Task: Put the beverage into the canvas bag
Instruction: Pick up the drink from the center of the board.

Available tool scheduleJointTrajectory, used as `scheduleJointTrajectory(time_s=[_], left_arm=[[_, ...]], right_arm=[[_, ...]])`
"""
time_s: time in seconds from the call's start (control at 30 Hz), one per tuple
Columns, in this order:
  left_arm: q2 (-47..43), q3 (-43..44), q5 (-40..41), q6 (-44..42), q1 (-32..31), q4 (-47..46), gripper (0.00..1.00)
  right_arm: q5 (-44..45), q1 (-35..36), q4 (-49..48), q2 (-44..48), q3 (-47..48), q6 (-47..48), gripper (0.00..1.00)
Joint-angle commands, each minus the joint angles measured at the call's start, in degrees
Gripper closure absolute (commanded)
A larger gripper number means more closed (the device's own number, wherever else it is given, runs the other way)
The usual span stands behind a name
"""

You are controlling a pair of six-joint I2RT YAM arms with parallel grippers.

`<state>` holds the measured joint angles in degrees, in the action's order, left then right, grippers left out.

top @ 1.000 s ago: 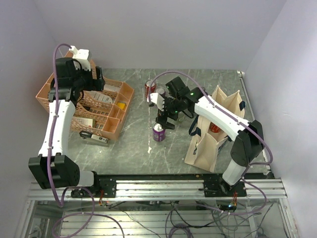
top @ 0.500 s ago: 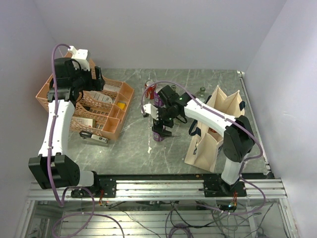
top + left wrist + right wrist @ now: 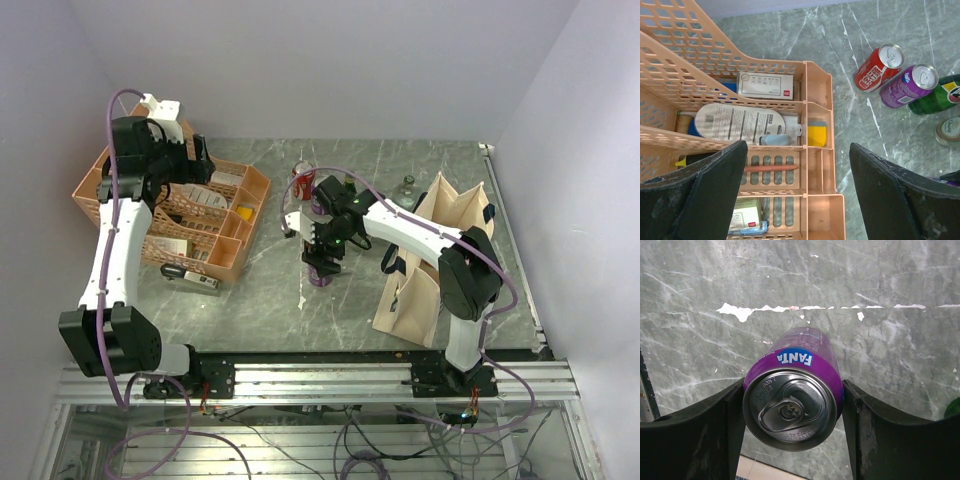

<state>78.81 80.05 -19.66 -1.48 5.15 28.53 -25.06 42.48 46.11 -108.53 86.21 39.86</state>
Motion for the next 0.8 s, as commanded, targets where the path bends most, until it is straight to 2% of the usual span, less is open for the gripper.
scheduleJointTrajectory(time_s=[0.0,0.1,0.23,0.6,0.77], left_arm=[[1.4,0.5,-3.5,-0.2,0.2,-1.8,0.07],[2.4,1.4,-3.5,-1.9,-1.4,-1.3,0.07],[3.3,2.4,-2.0,-5.2,-5.1,-0.1,0.06],[8.1,5.6,-5.0,-3.4,-13.0,-0.6,0.07],[10.8,8.5,-6.7,-3.6,-18.4,-0.3,0.07]], right_arm=[[-1.2,0.3,-0.9,1.9,2.9,-2.0,0.46],[-1.2,0.2,-1.2,4.1,4.8,-3.9,0.54],[-1.4,-1.2,-0.3,7.8,8.9,-6.9,0.58],[0.5,-10.5,8.1,17.8,24.0,-12.0,0.61],[5.4,-13.9,10.4,22.5,26.2,-13.4,0.62]])
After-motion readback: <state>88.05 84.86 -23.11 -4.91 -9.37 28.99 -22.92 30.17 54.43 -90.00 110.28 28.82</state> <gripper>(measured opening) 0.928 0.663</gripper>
